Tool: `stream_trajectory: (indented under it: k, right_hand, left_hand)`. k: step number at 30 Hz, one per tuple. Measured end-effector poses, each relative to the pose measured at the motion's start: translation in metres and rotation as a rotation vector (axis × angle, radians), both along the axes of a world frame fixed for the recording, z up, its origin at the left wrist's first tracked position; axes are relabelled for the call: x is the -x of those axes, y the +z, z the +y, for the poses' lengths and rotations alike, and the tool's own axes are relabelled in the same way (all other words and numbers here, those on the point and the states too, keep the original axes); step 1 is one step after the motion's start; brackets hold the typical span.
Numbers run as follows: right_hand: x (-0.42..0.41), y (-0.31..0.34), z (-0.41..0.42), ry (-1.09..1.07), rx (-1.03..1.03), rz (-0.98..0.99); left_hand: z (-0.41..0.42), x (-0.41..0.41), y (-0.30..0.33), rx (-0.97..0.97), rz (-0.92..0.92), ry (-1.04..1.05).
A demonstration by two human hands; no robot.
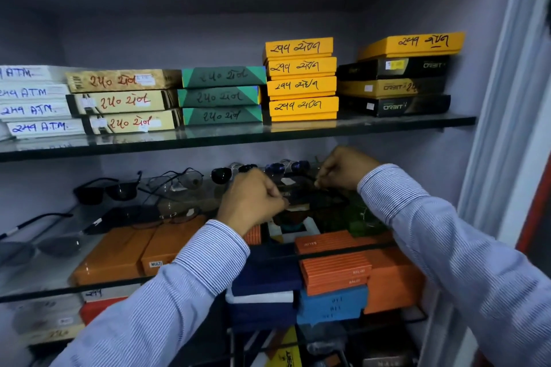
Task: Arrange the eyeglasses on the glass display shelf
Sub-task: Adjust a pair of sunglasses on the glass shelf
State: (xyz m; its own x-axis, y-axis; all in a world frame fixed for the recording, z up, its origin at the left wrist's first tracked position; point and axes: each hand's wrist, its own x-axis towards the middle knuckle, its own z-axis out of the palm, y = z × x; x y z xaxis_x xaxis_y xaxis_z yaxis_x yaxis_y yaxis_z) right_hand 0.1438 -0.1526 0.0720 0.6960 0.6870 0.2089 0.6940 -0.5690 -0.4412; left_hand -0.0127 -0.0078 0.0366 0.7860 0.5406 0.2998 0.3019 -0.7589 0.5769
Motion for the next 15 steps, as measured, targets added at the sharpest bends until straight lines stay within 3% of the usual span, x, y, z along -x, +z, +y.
stream_trajectory:
  k: [6,15]
  right_hand:
    - [0.0,-0.001,-0.012,-0.104,-0.054,0.083]
    - [-0.002,-0.022,-0.006,-0.203,0.031,0.05]
  left_hand:
    - [-0.003,0.004,0.002,0.026,0.041,0.04]
    - [-0.014,-0.002,-0.006,0.053,0.063,0.081]
